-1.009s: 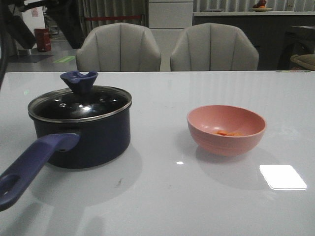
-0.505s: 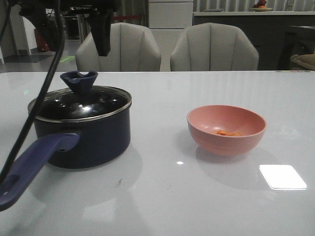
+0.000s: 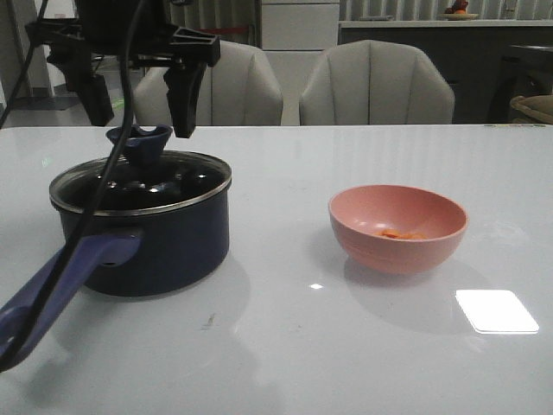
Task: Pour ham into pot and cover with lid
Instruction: 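Lower the left gripper onto the purple knob of the glass lid, then grasp the lid knob with the left gripper and lift it off, then set the glass lid down on the table beside the saucepan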
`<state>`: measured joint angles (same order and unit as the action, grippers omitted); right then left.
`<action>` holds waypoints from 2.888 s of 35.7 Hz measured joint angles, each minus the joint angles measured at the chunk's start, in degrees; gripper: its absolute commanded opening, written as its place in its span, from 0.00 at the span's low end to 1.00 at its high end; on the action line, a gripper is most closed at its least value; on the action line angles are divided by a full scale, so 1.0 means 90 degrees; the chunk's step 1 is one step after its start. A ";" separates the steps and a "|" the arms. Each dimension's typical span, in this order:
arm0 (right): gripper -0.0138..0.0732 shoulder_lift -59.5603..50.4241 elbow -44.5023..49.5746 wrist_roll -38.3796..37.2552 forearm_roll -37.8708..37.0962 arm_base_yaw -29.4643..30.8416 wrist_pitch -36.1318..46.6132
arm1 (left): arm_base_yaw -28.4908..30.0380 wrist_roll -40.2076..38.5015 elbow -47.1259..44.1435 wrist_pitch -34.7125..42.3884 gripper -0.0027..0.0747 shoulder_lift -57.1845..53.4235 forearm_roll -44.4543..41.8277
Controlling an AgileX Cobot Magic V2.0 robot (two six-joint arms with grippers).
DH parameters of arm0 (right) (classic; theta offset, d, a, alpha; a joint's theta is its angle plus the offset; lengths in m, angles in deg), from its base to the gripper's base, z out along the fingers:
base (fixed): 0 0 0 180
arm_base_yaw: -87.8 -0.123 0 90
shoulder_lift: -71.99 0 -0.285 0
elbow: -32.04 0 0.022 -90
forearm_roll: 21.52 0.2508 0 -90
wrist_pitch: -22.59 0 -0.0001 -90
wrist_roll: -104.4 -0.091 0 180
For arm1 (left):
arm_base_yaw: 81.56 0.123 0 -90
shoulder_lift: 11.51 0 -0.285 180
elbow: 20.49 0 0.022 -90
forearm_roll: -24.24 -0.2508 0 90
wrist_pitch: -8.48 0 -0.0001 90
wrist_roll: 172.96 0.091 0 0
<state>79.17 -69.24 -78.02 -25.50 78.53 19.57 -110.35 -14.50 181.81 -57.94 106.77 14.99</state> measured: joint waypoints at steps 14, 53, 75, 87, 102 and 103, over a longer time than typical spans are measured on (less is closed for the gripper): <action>0.34 0.0000 0.0000 0.0000 0.0000 0.0000 0.0000 | 0.0081 -0.0146 0.0015 -0.0025 0.63 0.0167 0.0171; 0.34 0.0000 0.0000 0.0000 0.0000 0.0000 0.0000 | 0.0119 -0.0165 0.0422 -0.0369 0.42 0.0173 0.0168; 0.34 0.0000 0.0000 0.0000 0.0000 0.0000 0.0000 | 0.2002 -0.0028 -0.0428 -0.0297 0.42 -0.1401 -0.0405; 0.34 0.0000 0.0000 0.0000 0.0000 0.0000 0.0000 | 0.3271 0.0623 -0.2504 0.1131 0.42 -0.1737 0.0420; 0.34 0.0000 0.0000 0.0000 0.0000 0.0000 0.0000 | 0.3340 0.0725 -0.3806 0.2584 0.42 -0.1136 0.0512; 0.34 0.0000 0.0000 0.0000 0.0000 0.0000 0.0000 | 0.3340 0.0725 -0.3806 0.2609 0.42 -0.1075 0.0512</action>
<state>79.17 -69.24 -78.02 -25.50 78.53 19.57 -80.29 -7.97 147.55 -34.46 97.09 19.59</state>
